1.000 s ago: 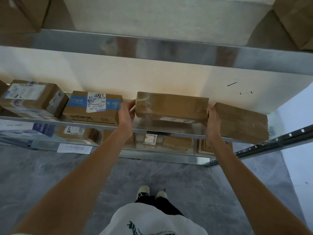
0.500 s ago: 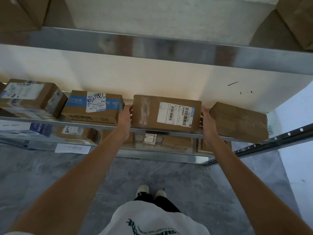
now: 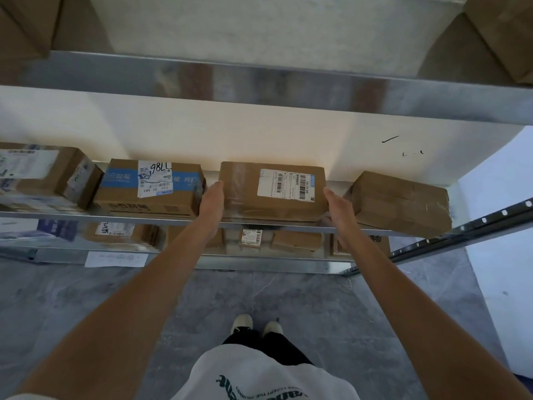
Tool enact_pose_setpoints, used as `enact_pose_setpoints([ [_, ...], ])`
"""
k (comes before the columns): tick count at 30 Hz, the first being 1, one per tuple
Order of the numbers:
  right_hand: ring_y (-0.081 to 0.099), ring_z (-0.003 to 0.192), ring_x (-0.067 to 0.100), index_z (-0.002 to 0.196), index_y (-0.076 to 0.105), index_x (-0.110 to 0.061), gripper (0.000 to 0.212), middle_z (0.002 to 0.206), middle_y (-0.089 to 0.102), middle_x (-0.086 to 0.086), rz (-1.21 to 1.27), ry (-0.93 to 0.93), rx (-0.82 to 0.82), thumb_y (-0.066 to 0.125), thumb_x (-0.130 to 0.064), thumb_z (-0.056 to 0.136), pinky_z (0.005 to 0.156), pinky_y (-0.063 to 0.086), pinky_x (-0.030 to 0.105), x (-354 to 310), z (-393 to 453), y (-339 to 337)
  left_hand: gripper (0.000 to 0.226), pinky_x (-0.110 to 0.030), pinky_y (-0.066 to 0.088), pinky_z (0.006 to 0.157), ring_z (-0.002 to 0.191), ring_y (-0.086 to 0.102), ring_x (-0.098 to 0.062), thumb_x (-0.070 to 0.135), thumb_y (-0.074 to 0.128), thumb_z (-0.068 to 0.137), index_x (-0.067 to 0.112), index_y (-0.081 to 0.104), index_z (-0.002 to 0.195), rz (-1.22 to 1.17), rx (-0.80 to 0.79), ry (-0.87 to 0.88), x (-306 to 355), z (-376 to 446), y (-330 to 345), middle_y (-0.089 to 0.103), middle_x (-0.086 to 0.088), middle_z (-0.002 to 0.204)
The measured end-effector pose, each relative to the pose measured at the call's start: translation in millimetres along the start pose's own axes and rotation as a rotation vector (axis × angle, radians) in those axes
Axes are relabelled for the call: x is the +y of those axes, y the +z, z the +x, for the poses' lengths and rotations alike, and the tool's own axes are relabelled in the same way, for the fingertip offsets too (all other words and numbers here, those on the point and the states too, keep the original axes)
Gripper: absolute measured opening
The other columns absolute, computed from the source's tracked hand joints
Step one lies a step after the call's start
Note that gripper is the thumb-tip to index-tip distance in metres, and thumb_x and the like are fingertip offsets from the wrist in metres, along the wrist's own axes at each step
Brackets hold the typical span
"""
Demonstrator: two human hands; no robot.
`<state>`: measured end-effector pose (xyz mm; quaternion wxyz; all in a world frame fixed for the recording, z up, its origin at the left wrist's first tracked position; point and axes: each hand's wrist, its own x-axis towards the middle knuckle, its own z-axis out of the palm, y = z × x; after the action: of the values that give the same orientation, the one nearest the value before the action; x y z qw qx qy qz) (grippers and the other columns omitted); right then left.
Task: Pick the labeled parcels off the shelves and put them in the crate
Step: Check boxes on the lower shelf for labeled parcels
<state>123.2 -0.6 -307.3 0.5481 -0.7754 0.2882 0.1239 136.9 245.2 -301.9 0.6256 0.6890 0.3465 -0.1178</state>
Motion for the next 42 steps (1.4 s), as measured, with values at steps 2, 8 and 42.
enact_pose_setpoints([
  [2,0.063,0.108,0.03,0.088,0.062,-0.024,0.032,0.109,0.069,0.01,-0.001,-0.011,-0.001,0.04,-0.042,0.101,0.1,0.05,0.047,0.2,1.1,0.2,0.027,-0.034,0.043,0.085,0.082,0.046,-0.014,0.031,0.036,0.098,0.023,0.044,0.073,0.092,0.002,0.129,3.2,-1.0,2.3,0.047,0.0,0.081],
  [8,0.06,0.103,0.018,0.128,0.057,-0.008,0.038,0.117,0.064,0.006,-0.173,-0.27,0.233,0.044,-0.033,0.103,0.082,0.045,0.027,7.9,-15.5,-23.5,0.056,-0.045,0.015,0.12,0.147,0.011,-0.025,0.034,0.037,0.1,0.015,0.022,0.15,0.579,0.132,0.735,-6.4,-27.0,42.2,0.015,-0.006,0.159],
  [42,0.057,0.111,0.016,0.122,0.054,-0.02,0.043,0.118,0.061,-0.001,0.38,-0.128,0.244,0.041,-0.055,0.099,0.099,0.046,0.037,65.6,62.8,-263.5,0.029,-0.038,0.037,0.102,0.118,0.053,-0.02,0.027,0.037,0.101,0.024,0.065,0.109,-0.181,-0.209,0.205,-8.2,-116.2,268.4,0.065,0.003,0.115],
])
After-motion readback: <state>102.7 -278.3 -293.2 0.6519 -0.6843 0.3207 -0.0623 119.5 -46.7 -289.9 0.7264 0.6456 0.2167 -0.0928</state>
